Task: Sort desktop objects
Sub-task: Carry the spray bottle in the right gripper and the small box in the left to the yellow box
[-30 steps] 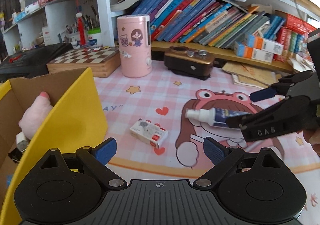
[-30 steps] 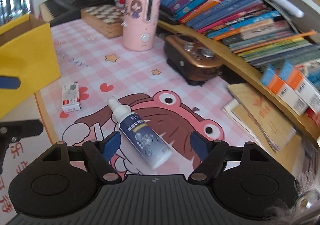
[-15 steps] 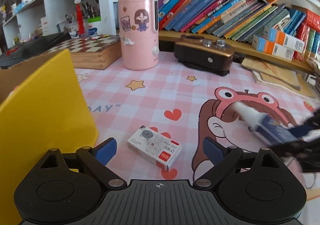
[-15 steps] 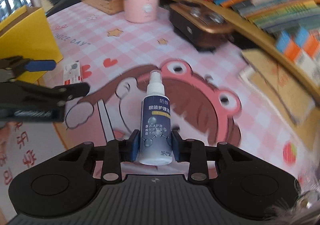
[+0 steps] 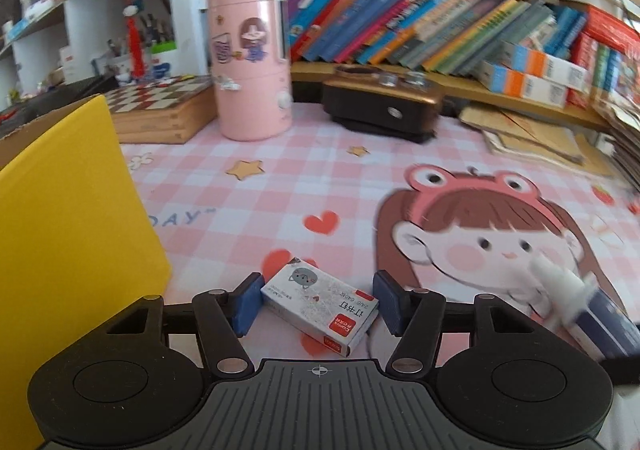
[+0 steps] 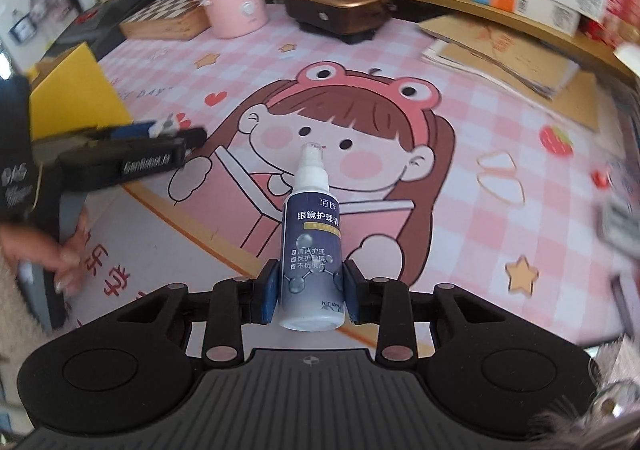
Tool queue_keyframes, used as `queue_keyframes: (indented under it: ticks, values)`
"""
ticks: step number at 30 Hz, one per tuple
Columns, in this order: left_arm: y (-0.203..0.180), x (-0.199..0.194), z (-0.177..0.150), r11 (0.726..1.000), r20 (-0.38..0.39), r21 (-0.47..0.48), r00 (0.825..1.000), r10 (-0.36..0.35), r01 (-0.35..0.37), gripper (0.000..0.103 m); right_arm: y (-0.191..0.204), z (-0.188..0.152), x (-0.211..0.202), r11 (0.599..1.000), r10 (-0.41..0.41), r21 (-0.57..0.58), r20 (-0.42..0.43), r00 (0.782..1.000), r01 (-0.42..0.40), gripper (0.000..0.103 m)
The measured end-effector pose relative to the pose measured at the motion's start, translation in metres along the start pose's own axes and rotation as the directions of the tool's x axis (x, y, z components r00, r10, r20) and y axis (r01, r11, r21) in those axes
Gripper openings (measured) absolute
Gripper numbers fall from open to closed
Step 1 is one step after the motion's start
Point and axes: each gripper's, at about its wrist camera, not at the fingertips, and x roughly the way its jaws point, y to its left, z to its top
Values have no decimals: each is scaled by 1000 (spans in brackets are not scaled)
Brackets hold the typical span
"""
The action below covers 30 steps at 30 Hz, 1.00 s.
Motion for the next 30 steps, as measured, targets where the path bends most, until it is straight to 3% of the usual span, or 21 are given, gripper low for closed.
queue_keyframes:
  ticks: [3, 12, 20, 30]
  values:
    - [-6, -14, -4, 1000, -25, 6, 999, -25, 25, 58, 6, -3, -1, 1000, -27, 4, 15, 1000, 27, 30]
    - [-3, -79, -4, 991, 30, -35, 991, -130, 131, 59, 14, -7, 1, 997, -69, -16, 44, 997, 69, 33]
    - [10, -127, -16, 985, 39, -73, 987, -156, 158, 59, 20, -9, -1, 993, -117, 3, 63, 991, 117, 30]
    - [23, -178, -29, 977, 86, -105, 981, -176, 184, 59, 37, -31, -45, 991, -114, 84, 102, 988, 106, 30]
